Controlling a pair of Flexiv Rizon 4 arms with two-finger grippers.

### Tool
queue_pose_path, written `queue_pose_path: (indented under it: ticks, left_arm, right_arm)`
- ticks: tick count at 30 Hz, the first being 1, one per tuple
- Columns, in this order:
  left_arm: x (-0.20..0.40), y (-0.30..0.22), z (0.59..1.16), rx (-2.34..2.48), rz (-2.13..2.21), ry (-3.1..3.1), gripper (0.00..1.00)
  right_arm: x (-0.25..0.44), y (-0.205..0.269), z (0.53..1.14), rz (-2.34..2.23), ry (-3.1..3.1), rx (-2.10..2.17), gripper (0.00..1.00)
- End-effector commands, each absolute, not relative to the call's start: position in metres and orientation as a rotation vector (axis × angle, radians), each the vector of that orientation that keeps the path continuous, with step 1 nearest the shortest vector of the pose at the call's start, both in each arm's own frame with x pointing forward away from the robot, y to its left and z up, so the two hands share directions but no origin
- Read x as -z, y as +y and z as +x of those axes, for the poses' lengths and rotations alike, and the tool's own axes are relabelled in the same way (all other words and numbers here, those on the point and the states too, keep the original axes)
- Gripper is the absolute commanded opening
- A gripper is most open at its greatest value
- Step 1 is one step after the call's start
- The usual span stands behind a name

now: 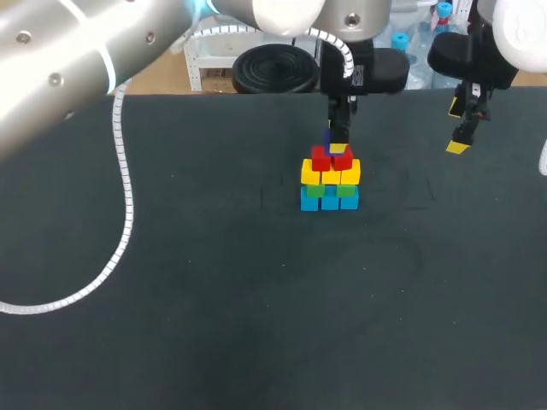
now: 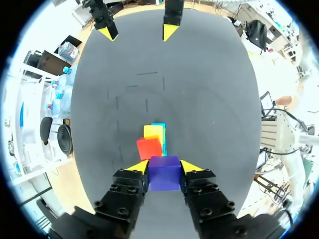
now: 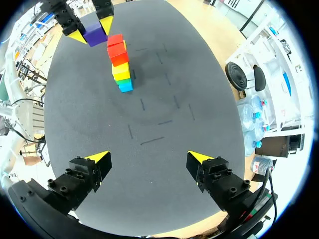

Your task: Place the blue cubes, place green cubes on the blue cubes, place the yellow cubes on the green cubes, then place the red cubes on the yellow cubes, and place purple cube on the red cubes.

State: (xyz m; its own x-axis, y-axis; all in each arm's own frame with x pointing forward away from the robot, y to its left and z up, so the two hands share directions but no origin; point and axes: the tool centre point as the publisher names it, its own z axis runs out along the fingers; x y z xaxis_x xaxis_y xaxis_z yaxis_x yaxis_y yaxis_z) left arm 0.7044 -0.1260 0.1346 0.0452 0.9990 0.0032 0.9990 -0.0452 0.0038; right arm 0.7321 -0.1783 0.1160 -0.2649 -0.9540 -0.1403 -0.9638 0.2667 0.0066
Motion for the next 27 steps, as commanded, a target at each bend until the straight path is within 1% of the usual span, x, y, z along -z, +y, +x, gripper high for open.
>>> queue_pose_path:
  ticks: [1, 27]
  left_arm:
    - [-0.133, -0.13, 0.711, -0.004, 2.286, 2.18, 0.0]
    - [-0.122, -0.13, 0.717, -0.019, 2.283, 2.205, 0.0]
  right_arm:
    - [-0.116, -0.178, 0.73, -1.83, 2.411, -0.133, 1.0]
    - [-0.116, -0.178, 0.73, -1.83, 2.411, -0.133, 1.0]
